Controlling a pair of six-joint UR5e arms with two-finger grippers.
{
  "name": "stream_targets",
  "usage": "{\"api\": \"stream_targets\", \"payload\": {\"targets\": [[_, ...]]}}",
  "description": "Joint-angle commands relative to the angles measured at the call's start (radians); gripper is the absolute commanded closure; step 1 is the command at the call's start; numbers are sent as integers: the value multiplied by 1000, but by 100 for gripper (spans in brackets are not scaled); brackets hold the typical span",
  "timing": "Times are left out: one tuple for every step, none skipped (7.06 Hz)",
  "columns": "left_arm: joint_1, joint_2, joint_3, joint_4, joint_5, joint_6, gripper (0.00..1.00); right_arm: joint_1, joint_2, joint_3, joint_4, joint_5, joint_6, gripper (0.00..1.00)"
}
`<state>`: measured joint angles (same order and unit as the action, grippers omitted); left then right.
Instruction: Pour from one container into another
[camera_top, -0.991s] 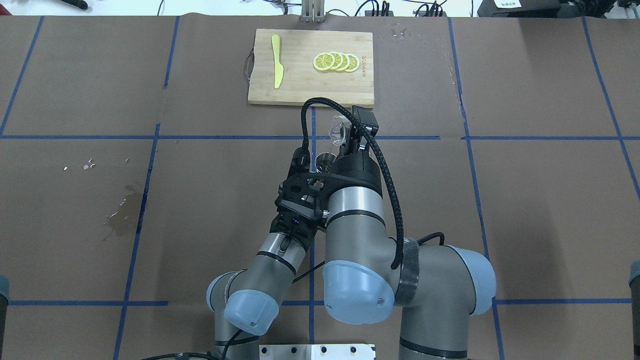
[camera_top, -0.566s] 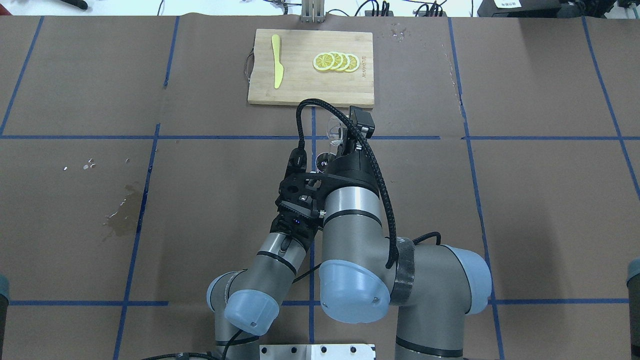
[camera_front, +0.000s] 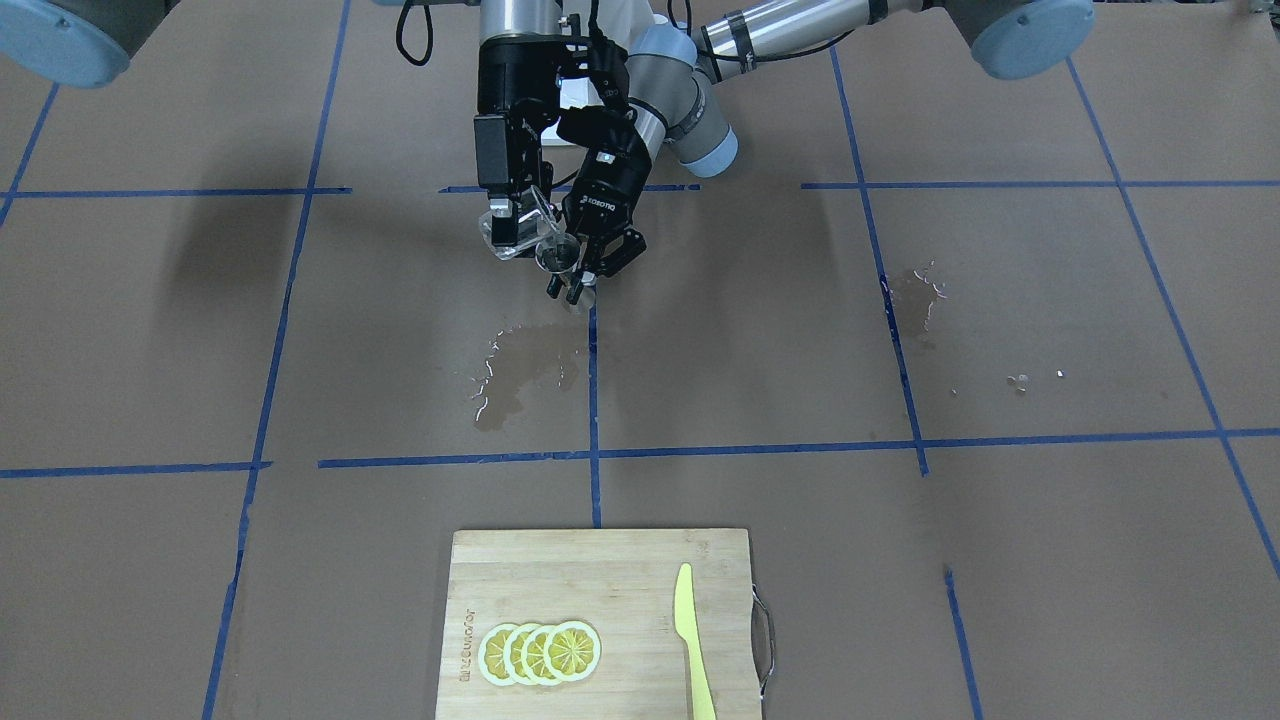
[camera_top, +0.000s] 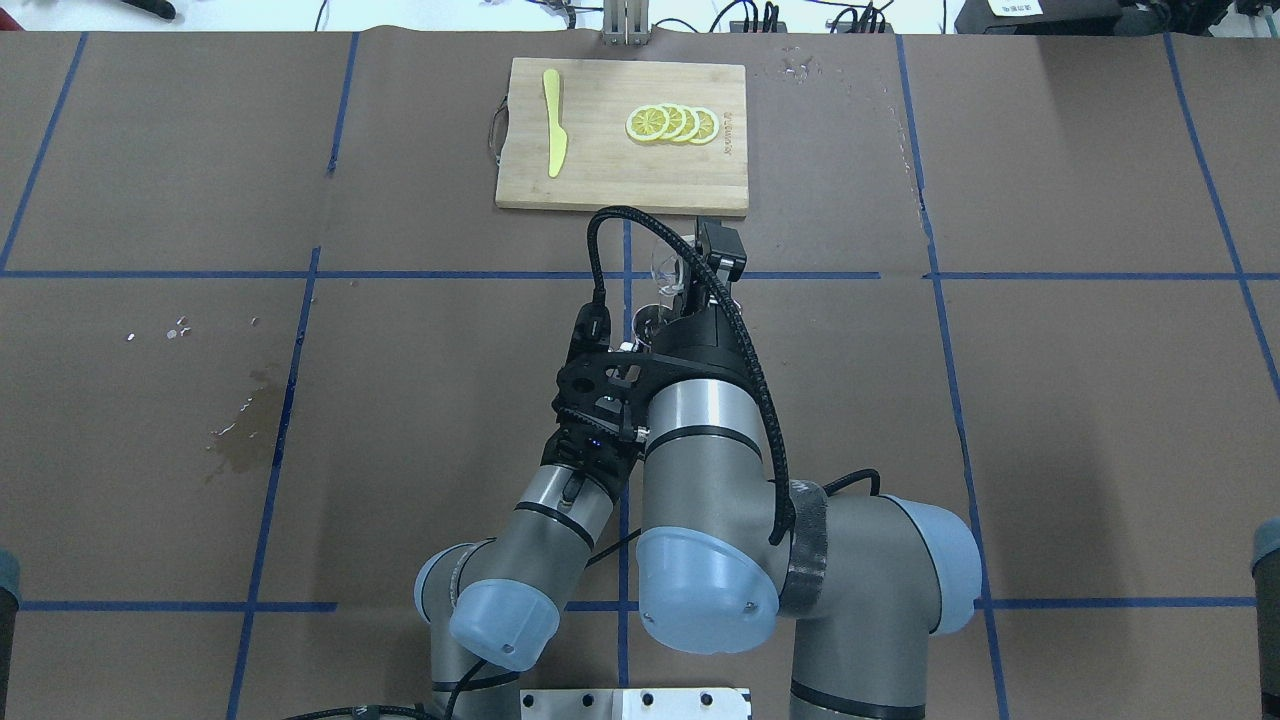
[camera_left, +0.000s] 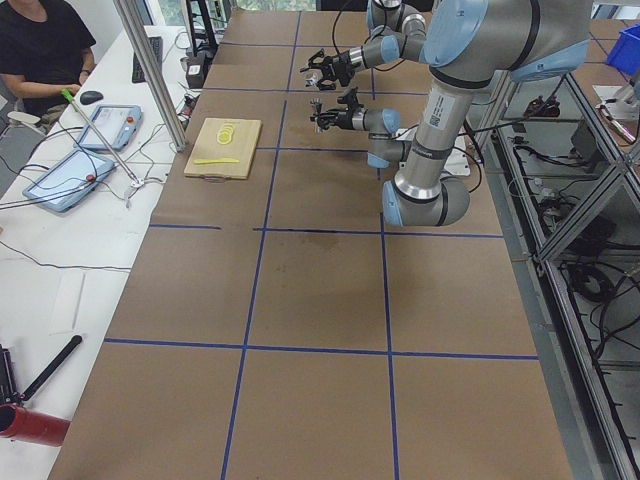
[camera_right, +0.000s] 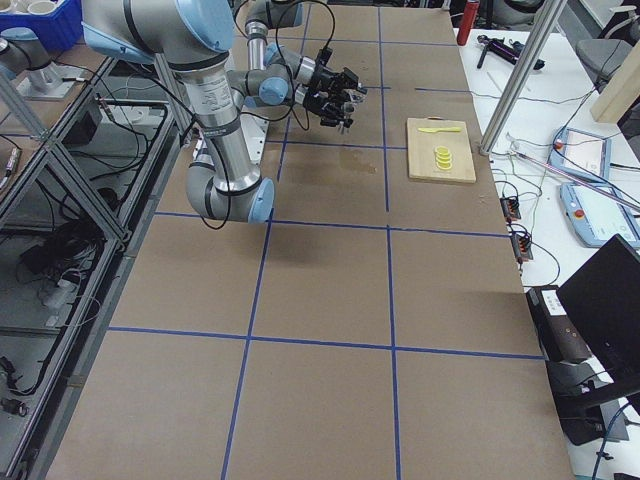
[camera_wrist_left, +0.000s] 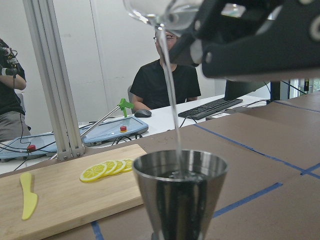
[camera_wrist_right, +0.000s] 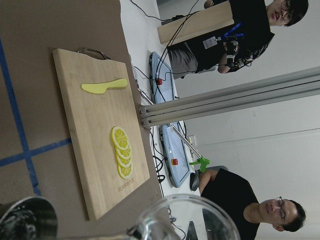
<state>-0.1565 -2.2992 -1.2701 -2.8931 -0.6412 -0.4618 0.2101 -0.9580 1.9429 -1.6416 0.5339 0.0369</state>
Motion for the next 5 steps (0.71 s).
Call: {"api": "stream_targets", "payload": {"targets": [[0,0,0,0,0,0,100,-5,1,7,20,-17,21,100],[0,-2,0,0,0,0,100,-3,-7,7,69,-17,46,100],[0,-2,0,0,0,3,100,0,-13,7,107,-17,95,100],[0,0,-9,0,0,14,100,0,-13,5,132,-11,180,100],[0,4,-20,0,2,23,100,2,-15,5,170,-5,292,100]]}}
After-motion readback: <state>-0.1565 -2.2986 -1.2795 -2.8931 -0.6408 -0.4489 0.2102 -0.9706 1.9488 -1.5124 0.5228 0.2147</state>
